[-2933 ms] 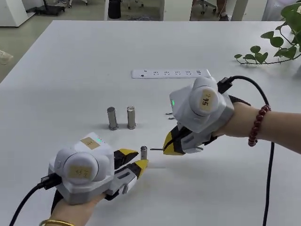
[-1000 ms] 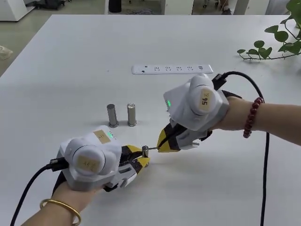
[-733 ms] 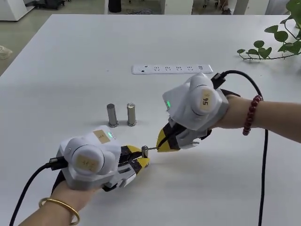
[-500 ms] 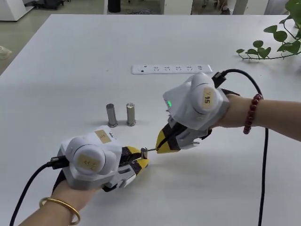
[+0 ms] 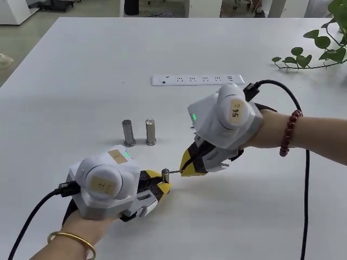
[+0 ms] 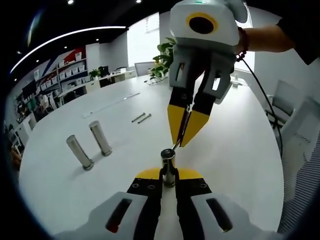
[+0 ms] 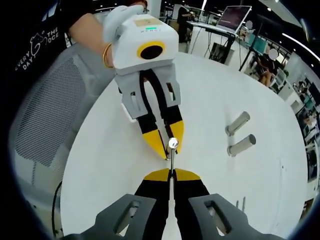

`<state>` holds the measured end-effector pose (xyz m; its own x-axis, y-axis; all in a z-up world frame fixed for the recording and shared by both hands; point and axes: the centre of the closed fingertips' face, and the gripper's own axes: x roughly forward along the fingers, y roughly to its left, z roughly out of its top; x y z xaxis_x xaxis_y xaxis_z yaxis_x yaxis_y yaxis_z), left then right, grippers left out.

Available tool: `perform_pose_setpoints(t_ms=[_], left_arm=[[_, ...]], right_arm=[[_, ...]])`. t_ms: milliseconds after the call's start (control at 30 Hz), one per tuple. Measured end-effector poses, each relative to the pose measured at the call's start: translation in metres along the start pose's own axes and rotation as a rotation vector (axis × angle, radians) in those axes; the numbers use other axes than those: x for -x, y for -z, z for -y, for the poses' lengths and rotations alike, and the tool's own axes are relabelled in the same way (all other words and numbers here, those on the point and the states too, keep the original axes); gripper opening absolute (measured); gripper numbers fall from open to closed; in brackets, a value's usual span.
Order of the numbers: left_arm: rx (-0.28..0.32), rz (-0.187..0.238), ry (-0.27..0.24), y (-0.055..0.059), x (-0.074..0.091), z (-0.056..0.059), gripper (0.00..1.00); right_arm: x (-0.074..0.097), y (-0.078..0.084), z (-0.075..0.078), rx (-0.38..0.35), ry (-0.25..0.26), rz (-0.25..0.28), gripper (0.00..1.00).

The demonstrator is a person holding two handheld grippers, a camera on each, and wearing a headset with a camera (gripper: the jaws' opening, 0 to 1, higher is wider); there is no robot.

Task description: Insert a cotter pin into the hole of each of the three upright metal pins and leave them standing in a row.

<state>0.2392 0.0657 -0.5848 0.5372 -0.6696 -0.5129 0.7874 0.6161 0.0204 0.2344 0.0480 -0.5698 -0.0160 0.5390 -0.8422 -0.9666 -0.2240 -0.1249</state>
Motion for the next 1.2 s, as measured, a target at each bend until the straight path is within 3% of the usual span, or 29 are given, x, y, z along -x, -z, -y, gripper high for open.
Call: perform_pose_setpoints(t_ms=[267,433,700,833,967,1200], left_arm=[[0.039,0.012,-0.017,-0.002,0.002,0.001,0.17],[0.059,0.013,-0.06,-0.001,0.007,0.001,0.2],[0.101,0.031,-0.127,-0.002,0.009,-0.001,0.17],[0.116,0.034,-0.127,-0.001,0.008,0.001,0.15],[0.106,0.032,-0.131,-0.001,0.008,0.0,0.07],[0.08,0.026,-0.118,0.0,0.007,0.0,0.06]], right_arm=[[0.0,0.0,0.0,-0.004,0.003,-0.002,0.0],[0.0,0.0,0.0,-0.015,0.004,-0.001,0.0],[0.001,0.0,0.0,-0.047,0.01,-0.003,0.0],[0.001,-0.001,-0.001,-0.05,0.01,-0.006,0.0],[0.002,0.0,-0.002,-0.048,0.01,-0.01,0.0],[0.002,0.0,-0.004,-0.048,0.01,-0.014,0.0]])
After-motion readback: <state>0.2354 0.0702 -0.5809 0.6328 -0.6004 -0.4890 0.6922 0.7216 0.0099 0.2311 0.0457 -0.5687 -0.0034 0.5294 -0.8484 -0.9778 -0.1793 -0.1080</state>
